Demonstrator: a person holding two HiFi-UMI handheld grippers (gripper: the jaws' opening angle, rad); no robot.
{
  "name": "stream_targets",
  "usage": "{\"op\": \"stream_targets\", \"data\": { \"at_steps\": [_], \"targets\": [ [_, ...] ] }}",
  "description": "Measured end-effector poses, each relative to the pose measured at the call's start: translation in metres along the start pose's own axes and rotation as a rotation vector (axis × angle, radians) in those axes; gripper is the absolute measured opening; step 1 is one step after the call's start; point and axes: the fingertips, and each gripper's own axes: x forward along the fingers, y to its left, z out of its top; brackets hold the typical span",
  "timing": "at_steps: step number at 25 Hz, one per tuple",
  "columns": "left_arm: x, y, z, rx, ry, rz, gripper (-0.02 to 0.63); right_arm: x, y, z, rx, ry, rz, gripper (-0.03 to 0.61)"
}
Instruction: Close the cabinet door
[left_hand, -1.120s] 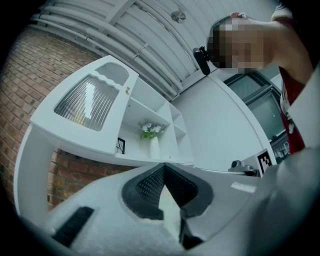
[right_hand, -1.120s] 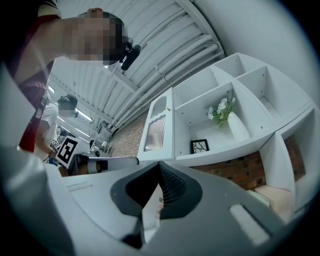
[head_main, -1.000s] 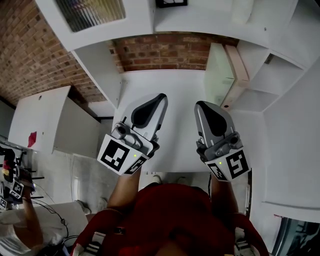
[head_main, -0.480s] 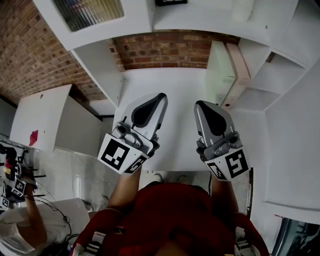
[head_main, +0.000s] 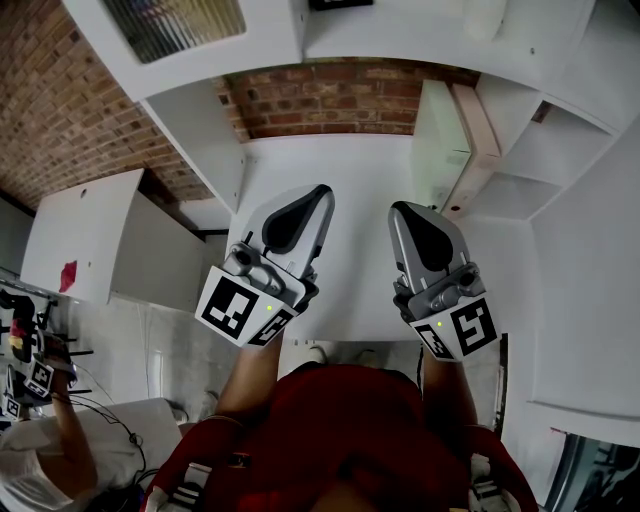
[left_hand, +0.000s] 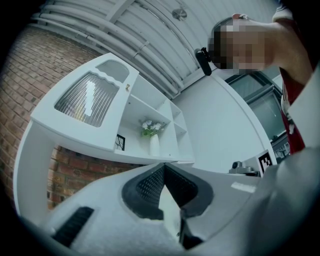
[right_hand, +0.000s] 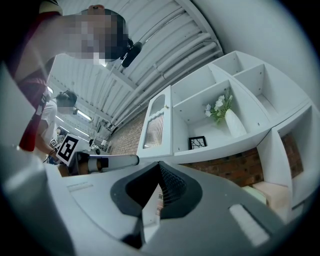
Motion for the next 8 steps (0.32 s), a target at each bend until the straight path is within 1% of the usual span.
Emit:
{"op": "stream_targets", "data": {
  "at_steps": [8],
  "targets": [
    [-0.002,0.0,0.0029,-0.004,-0.008,0.001,0.002,-0.0009,0.0024,0.0012,-0.002,0.003,0.0,0.012]
  ]
}}
